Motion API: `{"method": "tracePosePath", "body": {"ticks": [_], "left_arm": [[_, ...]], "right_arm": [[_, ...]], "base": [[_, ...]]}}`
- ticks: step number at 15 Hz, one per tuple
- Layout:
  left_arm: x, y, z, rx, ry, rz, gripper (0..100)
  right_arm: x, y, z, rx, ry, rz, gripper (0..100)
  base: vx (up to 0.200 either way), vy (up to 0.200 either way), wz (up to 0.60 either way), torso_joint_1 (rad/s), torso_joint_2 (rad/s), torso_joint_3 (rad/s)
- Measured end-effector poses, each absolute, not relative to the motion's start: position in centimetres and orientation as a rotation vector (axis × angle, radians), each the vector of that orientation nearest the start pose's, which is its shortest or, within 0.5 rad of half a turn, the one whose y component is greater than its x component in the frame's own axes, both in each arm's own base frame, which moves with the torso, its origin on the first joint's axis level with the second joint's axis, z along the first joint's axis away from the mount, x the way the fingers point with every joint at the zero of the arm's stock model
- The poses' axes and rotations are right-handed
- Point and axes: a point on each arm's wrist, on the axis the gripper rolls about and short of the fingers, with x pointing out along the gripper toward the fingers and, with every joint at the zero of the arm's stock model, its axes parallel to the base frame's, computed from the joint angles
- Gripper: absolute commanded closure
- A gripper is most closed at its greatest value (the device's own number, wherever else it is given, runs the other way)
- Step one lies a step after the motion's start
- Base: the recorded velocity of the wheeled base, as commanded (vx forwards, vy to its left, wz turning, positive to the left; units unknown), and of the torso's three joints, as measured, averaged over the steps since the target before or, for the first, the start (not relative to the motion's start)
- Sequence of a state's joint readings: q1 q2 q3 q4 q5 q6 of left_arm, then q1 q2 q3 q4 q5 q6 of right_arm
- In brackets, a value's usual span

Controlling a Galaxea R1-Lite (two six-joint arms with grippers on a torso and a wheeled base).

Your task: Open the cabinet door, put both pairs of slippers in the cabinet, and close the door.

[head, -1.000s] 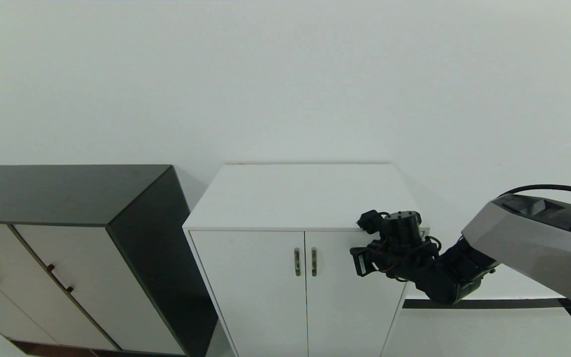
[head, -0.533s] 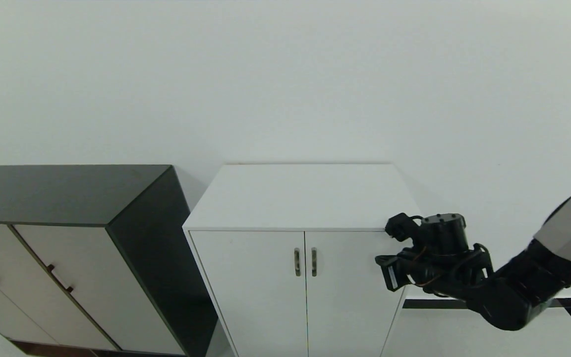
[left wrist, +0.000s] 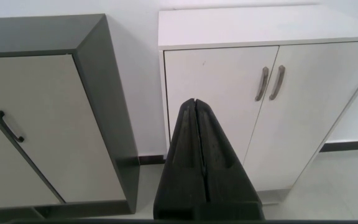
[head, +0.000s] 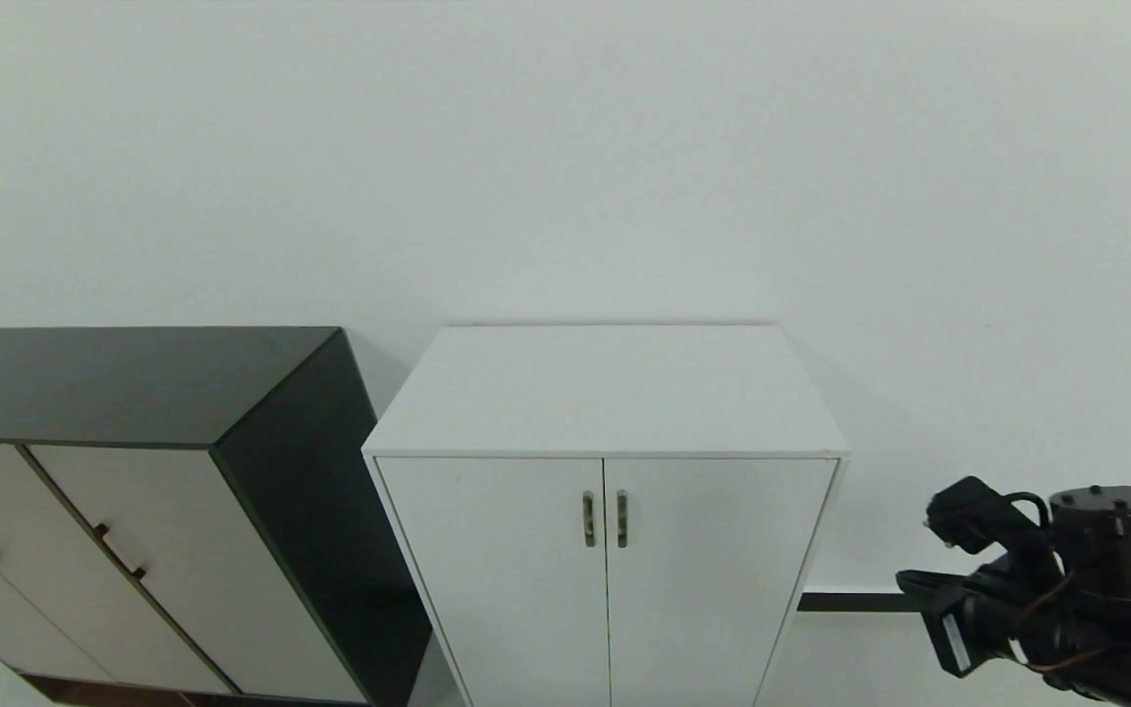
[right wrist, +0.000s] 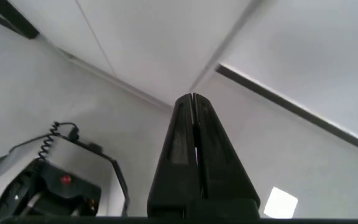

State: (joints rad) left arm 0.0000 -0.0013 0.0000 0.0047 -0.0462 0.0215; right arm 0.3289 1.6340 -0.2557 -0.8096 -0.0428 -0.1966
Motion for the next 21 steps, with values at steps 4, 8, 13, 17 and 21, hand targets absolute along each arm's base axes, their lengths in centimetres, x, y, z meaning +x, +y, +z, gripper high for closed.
{"method": "tracePosePath", "body": {"ticks": [4, 8, 13, 17, 21], "left_arm": [[-2.3, -0.1, 7.5, 0.021, 0.002, -0.046, 100], [-2.3, -0.1, 7.5, 0.020, 0.003, -0.046, 100], [-2.3, -0.1, 7.5, 0.021, 0.002, -0.046, 100], [-2.3, -0.1, 7.5, 0.021, 0.002, -0.046, 100], [-2.3, -0.1, 7.5, 0.021, 0.002, -0.046, 100]], "right_arm": [[14.4, 3.4, 8.2, -0.307, 0.566, 0.273, 100], [10.6, 2.3, 8.3, -0.301, 0.615, 0.271, 100], [4.4, 1.0, 8.3, -0.265, 0.620, 0.275, 100], [0.9, 0.4, 8.7, -0.115, 0.431, 0.336, 100], [-0.8, -0.1, 8.8, -0.074, 0.233, 0.454, 100]], "base": [[0.000, 0.000, 0.00, 0.000, 0.00, 0.000], [0.000, 0.000, 0.00, 0.000, 0.00, 0.000], [0.000, 0.000, 0.00, 0.000, 0.00, 0.000], [0.000, 0.000, 0.00, 0.000, 0.00, 0.000], [0.000, 0.000, 0.00, 0.000, 0.00, 0.000]]}}
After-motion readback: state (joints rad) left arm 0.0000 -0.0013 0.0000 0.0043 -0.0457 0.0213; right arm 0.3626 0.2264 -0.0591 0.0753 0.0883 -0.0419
